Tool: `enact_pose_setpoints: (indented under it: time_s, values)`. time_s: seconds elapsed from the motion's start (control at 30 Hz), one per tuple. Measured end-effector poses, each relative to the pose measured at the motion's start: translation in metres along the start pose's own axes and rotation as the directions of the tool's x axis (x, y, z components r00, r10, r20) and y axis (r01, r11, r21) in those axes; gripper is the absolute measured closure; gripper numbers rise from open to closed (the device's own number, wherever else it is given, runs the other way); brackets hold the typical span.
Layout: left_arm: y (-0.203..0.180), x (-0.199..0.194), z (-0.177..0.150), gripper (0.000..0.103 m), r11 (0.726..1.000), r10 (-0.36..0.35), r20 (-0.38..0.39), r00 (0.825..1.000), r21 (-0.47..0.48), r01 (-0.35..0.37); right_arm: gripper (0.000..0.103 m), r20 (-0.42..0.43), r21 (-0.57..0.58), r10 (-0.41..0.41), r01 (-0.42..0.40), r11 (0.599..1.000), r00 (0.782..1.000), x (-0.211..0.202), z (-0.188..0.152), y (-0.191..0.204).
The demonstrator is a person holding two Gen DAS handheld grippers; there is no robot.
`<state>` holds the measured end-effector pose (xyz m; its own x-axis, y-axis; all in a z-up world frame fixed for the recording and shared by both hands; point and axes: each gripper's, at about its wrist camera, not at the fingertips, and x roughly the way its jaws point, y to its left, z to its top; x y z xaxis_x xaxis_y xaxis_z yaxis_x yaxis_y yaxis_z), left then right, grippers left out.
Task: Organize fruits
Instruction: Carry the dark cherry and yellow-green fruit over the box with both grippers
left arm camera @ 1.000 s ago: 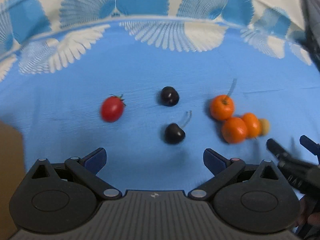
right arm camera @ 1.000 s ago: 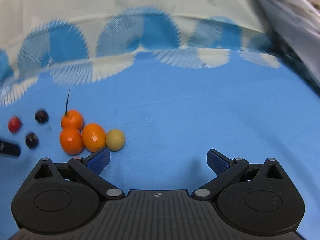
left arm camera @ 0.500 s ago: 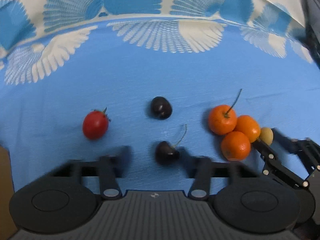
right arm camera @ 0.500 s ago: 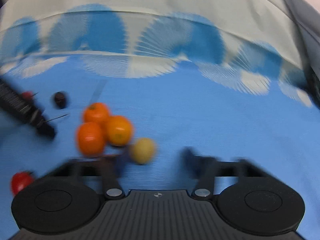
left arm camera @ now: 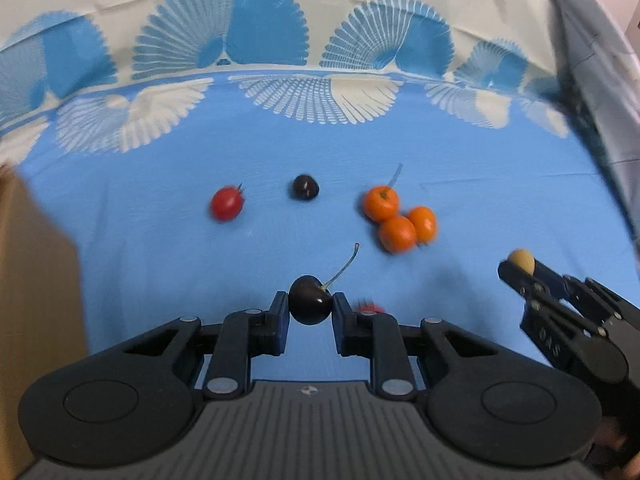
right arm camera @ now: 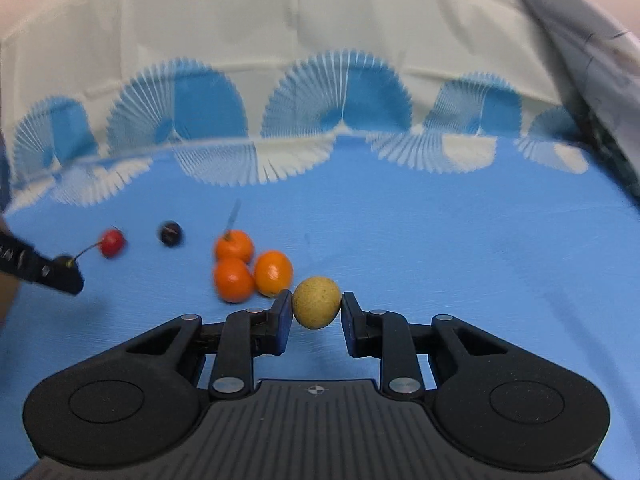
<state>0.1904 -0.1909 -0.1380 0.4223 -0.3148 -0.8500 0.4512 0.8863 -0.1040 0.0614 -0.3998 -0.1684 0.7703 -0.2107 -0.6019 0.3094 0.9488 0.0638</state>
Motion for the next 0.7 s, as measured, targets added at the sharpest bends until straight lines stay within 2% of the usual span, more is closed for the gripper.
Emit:
enact_pose_setpoints:
  time_s: [0.13, 0.3, 0.53, 0.7]
  values:
    - [0.013, -0.061, -0.027, 0.078, 0.999, 0.003, 0.020, 1.000, -0.032, -0.003, 0.076, 0.029, 0.054, 0.058, -0.060, 0.997, 0.998, -0.059, 0.005, 0.019]
    - [0.037, -0.139, -0.068, 0.078, 0.997, 0.026, 0.064, 0.998, -0.074, -0.021, 0.076, 0.067, -0.018, 0.168, -0.167, 0.986, 0.984, -0.144, -0.004, 0.070]
    - [0.072, -0.223, -0.135, 0.078, 0.989, 0.082, 0.090, 0.993, -0.132, -0.070, 0.076, 0.011, -0.095, 0.334, -0.332, 0.939, 0.942, -0.234, -0.027, 0.131]
    - [0.096, -0.267, -0.188, 0.078, 0.977, 0.120, 0.110, 0.987, -0.188, -0.098, 0.076, 0.014, -0.145, 0.385, -0.379, 0.914, 0.923, -0.278, -0.033, 0.170]
